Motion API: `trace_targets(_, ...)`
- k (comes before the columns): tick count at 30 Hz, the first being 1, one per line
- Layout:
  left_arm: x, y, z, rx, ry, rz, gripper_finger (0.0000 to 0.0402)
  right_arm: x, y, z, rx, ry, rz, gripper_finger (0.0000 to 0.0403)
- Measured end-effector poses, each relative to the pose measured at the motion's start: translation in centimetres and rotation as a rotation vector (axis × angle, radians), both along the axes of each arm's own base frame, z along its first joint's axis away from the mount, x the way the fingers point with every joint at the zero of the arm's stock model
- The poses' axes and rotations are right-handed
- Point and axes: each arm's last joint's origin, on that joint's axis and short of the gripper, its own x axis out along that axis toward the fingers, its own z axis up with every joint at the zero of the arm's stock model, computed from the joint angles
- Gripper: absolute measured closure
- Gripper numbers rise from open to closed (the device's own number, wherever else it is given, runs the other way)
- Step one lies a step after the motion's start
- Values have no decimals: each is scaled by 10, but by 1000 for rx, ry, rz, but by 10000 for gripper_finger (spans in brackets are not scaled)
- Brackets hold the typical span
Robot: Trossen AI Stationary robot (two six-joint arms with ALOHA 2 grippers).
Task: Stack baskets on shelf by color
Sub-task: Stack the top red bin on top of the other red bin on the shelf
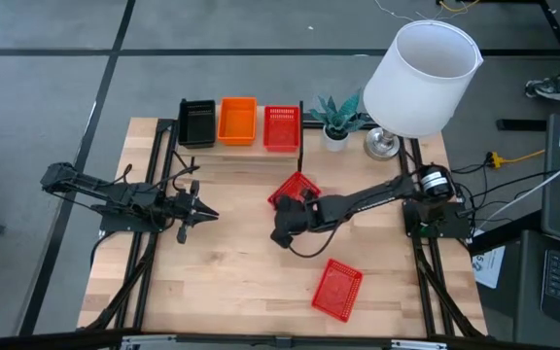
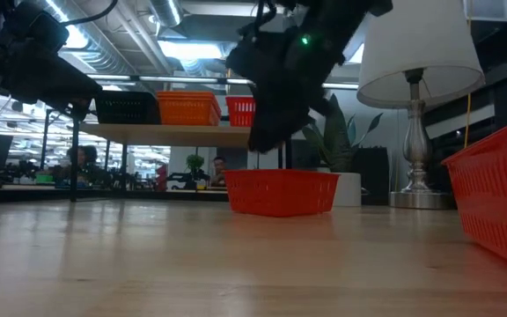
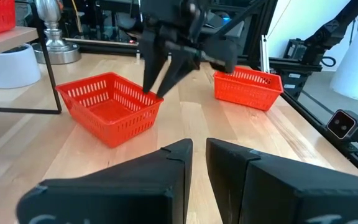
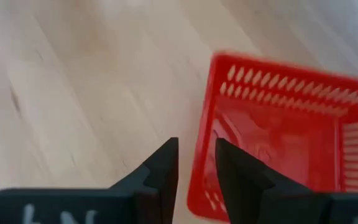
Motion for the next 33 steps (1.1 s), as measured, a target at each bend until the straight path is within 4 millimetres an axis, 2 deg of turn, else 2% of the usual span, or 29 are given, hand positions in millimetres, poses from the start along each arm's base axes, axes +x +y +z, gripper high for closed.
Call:
trace_targets(6,0,0,0,0,3,0,363,6,3,-24,-16,46,-2,298)
trace_targets(18,0,0,-1,1,7,0,363,5,3,-31,10,61,-53,299)
trace_targets(25,0,0,-1,1,7,0,363,7,5,-58,62,127,-66,305)
trace_targets(28,0,0,-1,1,7,0,363,8,10,-55,73,103,-70,331)
trace_targets(31,0,0,-1,1,7,0,363,6,18,-46,69,99,-40,385)
trace_targets(33,0,0,-1,1,7,0,363,8,28,-36,69,74,-8,395)
